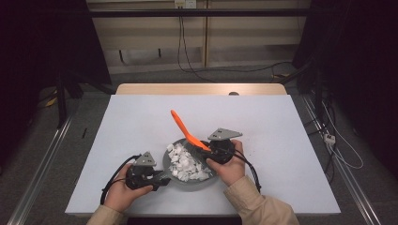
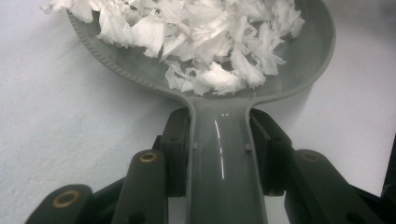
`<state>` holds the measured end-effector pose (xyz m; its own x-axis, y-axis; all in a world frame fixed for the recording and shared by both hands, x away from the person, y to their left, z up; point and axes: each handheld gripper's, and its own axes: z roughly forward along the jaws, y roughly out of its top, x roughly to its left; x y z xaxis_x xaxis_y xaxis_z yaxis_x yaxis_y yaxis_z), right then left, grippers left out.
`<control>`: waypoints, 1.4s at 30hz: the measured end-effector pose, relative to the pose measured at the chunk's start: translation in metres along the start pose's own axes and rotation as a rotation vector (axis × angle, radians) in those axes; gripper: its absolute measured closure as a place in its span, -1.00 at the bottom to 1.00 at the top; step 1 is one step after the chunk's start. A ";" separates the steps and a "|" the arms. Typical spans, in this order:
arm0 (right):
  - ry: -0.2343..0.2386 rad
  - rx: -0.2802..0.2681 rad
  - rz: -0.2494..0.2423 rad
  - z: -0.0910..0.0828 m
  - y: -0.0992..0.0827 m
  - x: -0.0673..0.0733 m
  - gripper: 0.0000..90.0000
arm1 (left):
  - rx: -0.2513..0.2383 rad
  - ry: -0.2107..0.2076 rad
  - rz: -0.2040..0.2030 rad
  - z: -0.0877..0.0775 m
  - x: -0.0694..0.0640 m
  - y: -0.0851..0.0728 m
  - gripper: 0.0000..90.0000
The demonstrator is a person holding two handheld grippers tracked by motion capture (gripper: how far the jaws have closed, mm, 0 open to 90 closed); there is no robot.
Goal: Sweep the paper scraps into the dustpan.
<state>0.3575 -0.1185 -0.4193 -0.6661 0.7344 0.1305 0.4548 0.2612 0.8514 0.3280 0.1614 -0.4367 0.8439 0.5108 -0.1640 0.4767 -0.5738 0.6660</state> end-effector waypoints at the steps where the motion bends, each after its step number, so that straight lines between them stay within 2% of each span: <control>1: 0.007 -0.005 0.003 -0.001 0.001 0.000 0.59 | -0.001 -0.001 0.000 0.000 0.000 0.000 0.38; 4: -0.022 -0.024 -0.014 -0.005 0.004 -0.002 0.59 | -0.002 0.000 0.002 0.000 0.000 0.000 0.38; 7: -0.030 -0.047 0.009 -0.011 0.006 -0.010 0.59 | -0.001 0.006 0.000 -0.001 -0.001 -0.001 0.38; 8: -0.039 -0.051 0.010 -0.013 0.006 -0.012 0.59 | -0.004 -0.006 0.000 -0.001 -0.001 -0.001 0.37; 11: -0.060 -0.062 0.022 -0.018 0.006 -0.020 0.59 | -0.016 -0.009 0.002 -0.003 -0.001 0.001 0.31; 12: -0.062 -0.066 0.028 -0.019 0.006 -0.023 0.59 | -0.011 0.005 0.005 -0.004 -0.002 0.002 0.30; 14: -0.069 -0.074 0.032 -0.021 0.005 -0.025 0.59 | -0.010 0.000 0.005 -0.003 -0.002 0.002 0.28; 18: -0.053 -0.074 0.027 -0.019 0.006 -0.022 0.59 | -0.010 0.005 0.006 -0.002 -0.002 0.002 0.26; 20: -0.042 -0.087 0.029 -0.017 0.008 -0.018 0.59 | -0.005 0.024 0.007 -0.001 -0.003 0.003 0.26; 21: -0.028 -0.089 0.026 -0.016 0.009 -0.016 0.59 | -0.008 0.011 0.006 0.000 -0.003 0.002 0.26; 25: 0.005 -0.089 0.007 -0.009 0.014 -0.008 0.59 | -0.001 0.013 0.003 0.001 -0.003 0.002 0.37; 26: 0.006 -0.086 0.008 -0.006 0.015 -0.007 0.59 | 0.002 0.025 0.002 0.001 -0.003 0.002 0.37; 29: 0.019 -0.080 0.000 0.001 0.015 -0.006 0.59 | 0.001 0.021 -0.001 0.001 -0.003 0.002 0.38; 30: 0.015 -0.079 -0.001 0.002 0.015 -0.007 0.59 | -0.004 0.008 0.001 0.001 -0.003 0.002 0.38; 33: -0.005 -0.077 -0.001 -0.002 0.015 -0.013 0.59 | -0.007 0.017 0.006 -0.001 -0.003 0.002 0.39; 35: -0.018 -0.087 0.022 -0.006 0.015 -0.020 0.59 | -0.011 0.027 0.006 -0.002 -0.002 0.001 0.39; 36: -0.023 -0.092 0.033 -0.009 0.014 -0.023 0.59 | -0.013 0.050 0.003 -0.003 -0.002 0.001 0.39; 38: -0.034 -0.098 0.040 -0.014 0.013 -0.029 0.59 | -0.026 0.053 -0.001 -0.003 0.001 -0.001 0.39; 39: -0.038 -0.100 0.045 -0.016 0.013 -0.031 0.59 | -0.029 0.069 -0.002 -0.005 0.001 -0.001 0.39; 41: -0.051 -0.108 0.054 -0.021 0.012 -0.036 0.59 | -0.046 0.049 -0.006 -0.007 0.003 -0.001 0.39; 42: -0.057 -0.111 0.058 -0.023 0.012 -0.038 0.59 | -0.053 0.063 -0.012 -0.008 0.002 -0.001 0.39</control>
<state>0.3746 -0.1577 -0.4024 -0.6047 0.7813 0.1545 0.4213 0.1492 0.8946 0.3274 0.1683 -0.4321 0.8200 0.5580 -0.1272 0.4718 -0.5334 0.7021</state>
